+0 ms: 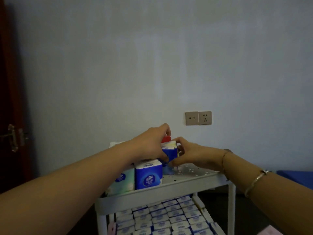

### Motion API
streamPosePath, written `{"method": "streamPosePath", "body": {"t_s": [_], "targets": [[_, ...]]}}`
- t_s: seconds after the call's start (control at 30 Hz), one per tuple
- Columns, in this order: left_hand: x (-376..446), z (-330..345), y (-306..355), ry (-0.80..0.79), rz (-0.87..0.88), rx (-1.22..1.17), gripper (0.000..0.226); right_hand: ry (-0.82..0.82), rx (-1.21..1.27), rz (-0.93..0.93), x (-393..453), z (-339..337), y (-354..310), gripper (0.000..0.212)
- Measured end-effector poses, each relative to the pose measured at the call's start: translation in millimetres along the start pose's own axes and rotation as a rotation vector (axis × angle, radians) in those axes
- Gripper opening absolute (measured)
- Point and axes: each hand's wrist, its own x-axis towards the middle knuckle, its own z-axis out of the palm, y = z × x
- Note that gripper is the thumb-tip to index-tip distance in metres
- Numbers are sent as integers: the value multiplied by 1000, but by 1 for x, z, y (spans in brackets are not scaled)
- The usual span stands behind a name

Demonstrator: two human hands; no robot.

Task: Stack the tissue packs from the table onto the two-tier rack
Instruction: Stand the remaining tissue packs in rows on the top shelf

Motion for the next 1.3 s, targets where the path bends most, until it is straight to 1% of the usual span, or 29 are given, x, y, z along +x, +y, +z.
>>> {"method": "streamPosePath", "body": {"t_s": [0.1,0.13,0.23,0.33,0.4,0.5,0.57,0.63,0.7,0.73,0.8,0.87,0.93,1.03,1.1,1.17,1.23,1.3], "targets": [[0,-10,-1,-54,-103,-11,84,41,1,12,7,2,-5,65],[1,-16,-3,-60,-146,-17,83,51,14,23,11,2,-6,64],[-3,-31,-15,-51,-238,47,63,79,112,86,27,0,-8,62],[-12,-29,-31,-164,-286,126,52,71,176,135,44,4,-13,62],[-16,-19,-41,-220,-278,156,52,68,172,143,53,11,-15,67],[-16,-10,-51,-206,-275,176,54,91,185,169,61,19,-11,79],[-14,-8,-52,-203,-274,203,52,133,193,197,60,22,-8,82],[-14,-7,-50,-200,-263,216,51,215,120,230,55,24,-8,80],[-13,-7,-49,-201,-264,219,51,279,-7,253,50,24,-7,74],[-13,-7,-50,-203,-267,218,51,269,-54,257,50,25,-7,67],[-13,-7,-50,-193,-272,208,52,189,-126,255,50,29,-8,55],[-15,-7,-49,-188,-288,191,51,102,-203,234,55,32,-5,47],[-17,-8,-46,-168,-323,142,49,45,-270,206,56,36,-6,43],[-20,-12,-43,-183,-288,167,48,42,-374,202,59,35,-2,42],[-23,-14,-41,-152,-261,219,47,76,-488,223,57,31,-2,41],[-25,-17,-38,-107,-280,295,45,159,-537,223,48,24,-8,40],[-25,-23,-30,-44,-270,343,42,270,-514,153,35,11,-15,37],[-23,-31,-16,56,-230,283,40,371,-450,49,13,-7,-20,34]]}}
